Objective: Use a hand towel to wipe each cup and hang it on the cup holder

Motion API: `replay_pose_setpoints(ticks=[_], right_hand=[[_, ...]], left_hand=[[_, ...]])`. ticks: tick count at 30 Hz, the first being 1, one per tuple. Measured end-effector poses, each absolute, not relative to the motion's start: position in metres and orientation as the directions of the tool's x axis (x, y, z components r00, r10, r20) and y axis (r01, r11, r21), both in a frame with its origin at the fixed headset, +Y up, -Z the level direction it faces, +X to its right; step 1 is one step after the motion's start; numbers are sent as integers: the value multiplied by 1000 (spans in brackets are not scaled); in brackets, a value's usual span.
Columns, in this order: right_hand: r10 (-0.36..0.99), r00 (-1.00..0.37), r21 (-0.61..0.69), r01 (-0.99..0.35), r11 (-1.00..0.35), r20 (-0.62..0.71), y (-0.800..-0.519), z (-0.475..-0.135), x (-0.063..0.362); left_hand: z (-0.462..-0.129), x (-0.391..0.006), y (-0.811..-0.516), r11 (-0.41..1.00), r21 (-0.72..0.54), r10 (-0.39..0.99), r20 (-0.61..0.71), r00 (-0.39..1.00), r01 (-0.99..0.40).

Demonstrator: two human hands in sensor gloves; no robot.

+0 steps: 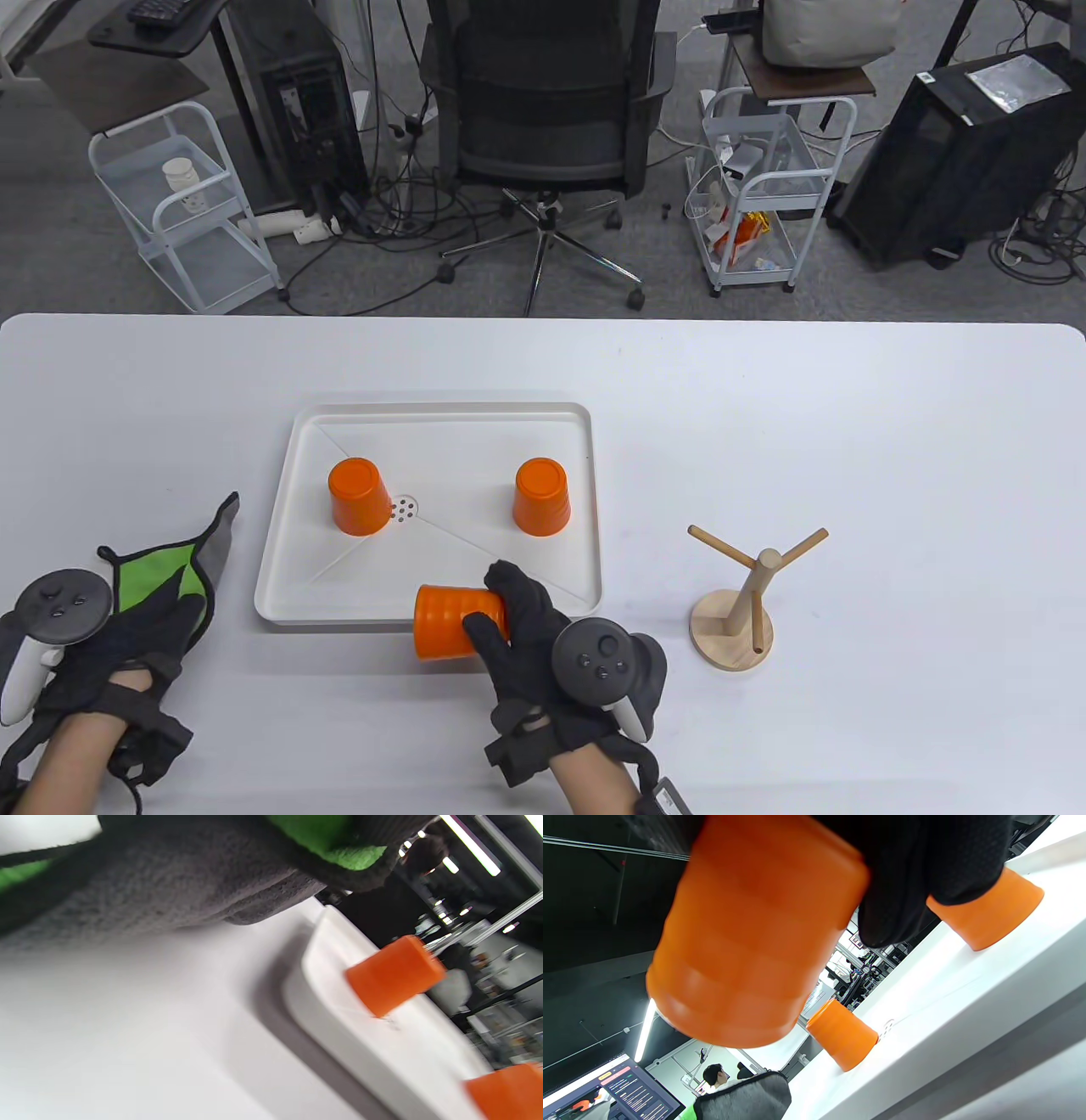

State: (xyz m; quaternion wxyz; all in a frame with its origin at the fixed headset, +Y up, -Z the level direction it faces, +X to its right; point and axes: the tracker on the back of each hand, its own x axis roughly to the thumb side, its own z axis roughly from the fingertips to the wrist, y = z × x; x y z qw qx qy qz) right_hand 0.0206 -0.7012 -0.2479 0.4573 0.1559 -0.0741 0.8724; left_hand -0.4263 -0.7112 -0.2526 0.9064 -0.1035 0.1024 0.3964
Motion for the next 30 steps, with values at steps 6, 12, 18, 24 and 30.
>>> replay_pose_setpoints(ticks=[6, 12, 18, 24, 30], right_hand=[[781, -524, 34, -823, -567, 341, -702, -247, 17], [792, -504, 62, -830, -555, 345, -701, -244, 12], [804, -478, 96, -836, -540, 353, -700, -240, 5], [825, -451, 124, -848, -515, 341, -702, -240, 3], [843, -433, 133, -860, -492, 318, -703, -240, 4]], left_hand=[[-245, -413, -707, 499, -121, 838, -184, 513, -858], [-241, -389, -697, 366, -195, 917, -95, 388, -910], [-243, -358, -693, 274, -325, 950, -51, 307, -905], [-249, -327, -704, 159, -442, 978, -54, 203, -883], [-254, -293, -718, 51, -588, 993, -58, 106, -807]])
